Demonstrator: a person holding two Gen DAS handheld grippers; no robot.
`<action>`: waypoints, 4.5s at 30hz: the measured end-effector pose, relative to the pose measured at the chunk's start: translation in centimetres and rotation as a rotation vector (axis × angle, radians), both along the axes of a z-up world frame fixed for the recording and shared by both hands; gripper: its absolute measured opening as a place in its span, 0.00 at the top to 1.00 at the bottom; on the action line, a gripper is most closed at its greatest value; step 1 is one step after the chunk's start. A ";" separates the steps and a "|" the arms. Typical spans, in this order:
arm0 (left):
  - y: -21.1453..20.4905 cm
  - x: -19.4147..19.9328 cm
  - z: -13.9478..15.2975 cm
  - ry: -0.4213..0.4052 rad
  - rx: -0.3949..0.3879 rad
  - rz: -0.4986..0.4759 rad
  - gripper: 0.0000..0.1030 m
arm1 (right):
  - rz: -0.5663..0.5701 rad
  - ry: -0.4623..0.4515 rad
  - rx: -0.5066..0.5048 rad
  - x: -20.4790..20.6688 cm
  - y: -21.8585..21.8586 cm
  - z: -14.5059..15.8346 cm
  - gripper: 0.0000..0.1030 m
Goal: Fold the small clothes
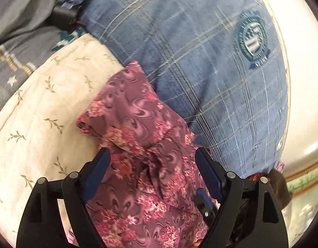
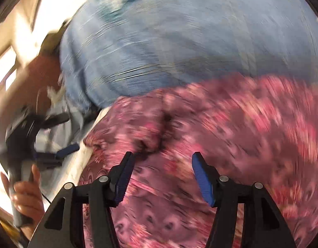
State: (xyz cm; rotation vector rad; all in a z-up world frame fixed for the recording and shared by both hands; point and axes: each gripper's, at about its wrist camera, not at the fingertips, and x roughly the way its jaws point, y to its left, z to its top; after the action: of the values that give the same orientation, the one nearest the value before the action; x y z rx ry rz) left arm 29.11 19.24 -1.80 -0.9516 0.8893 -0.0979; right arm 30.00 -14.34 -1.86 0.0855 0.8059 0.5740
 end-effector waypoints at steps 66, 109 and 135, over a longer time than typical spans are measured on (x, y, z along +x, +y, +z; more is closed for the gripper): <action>-1.5 -1.6 0.0 0.018 -0.045 0.005 0.94 | -0.350 0.061 0.405 1.6 -20.7 2.7 0.96; -1.8 -1.5 -4.0 0.102 -0.052 0.006 0.43 | 0.043 0.155 0.134 11.1 -1.2 4.5 0.57; 3.5 -3.4 -3.5 0.118 0.095 0.274 0.94 | 0.153 0.122 -0.068 16.9 14.0 -0.4 0.88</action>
State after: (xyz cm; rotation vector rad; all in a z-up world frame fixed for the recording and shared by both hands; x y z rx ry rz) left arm 25.74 22.76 -5.28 -0.9888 0.8554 0.2350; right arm 46.88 -0.34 -2.23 -0.0035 0.9555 0.6906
